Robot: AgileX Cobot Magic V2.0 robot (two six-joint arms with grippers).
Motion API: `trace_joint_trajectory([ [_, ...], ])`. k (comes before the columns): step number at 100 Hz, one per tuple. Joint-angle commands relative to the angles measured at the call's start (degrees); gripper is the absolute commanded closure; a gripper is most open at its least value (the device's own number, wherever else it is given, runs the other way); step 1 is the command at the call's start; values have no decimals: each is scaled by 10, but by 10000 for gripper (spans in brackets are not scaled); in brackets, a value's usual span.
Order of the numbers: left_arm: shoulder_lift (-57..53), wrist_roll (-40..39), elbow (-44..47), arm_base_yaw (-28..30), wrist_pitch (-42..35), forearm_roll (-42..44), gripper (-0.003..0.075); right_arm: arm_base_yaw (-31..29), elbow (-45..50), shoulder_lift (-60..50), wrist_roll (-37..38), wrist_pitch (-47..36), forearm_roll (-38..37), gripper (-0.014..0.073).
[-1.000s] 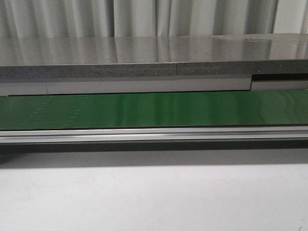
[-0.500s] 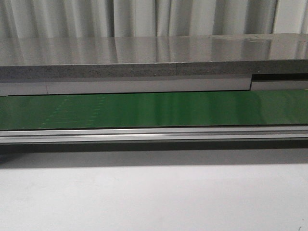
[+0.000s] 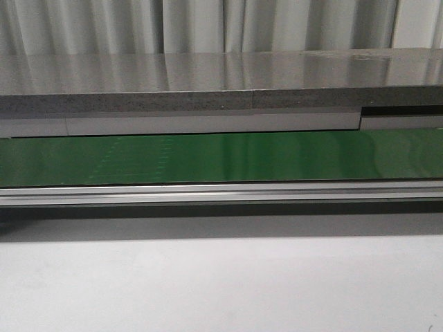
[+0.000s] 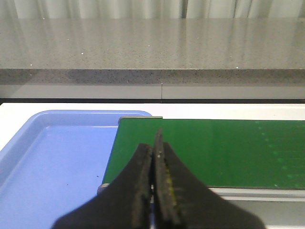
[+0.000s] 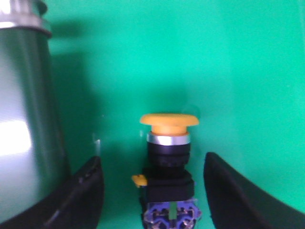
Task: Move button from left to right
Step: 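Lift the button off the belt and carry it over the green bin, then lower the button into the green bin and open the right gripper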
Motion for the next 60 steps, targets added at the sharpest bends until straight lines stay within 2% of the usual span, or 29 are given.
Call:
trace_joint_trajectory([
  [1,4,1,-16,-4,-45,-7,741,-1,-16,-52,13,-22,3,121],
  [16,4,1,-16,-4,-45,-7,741,11,-16,-95,13,-46,42,121],
  [38,4,1,-16,-4,-45,-7,741,59,-4,-170,13,-74,59,126],
  [60,4,1,-16,-4,-45,-7,741,118,66,-274,13,-121,77,127],
])
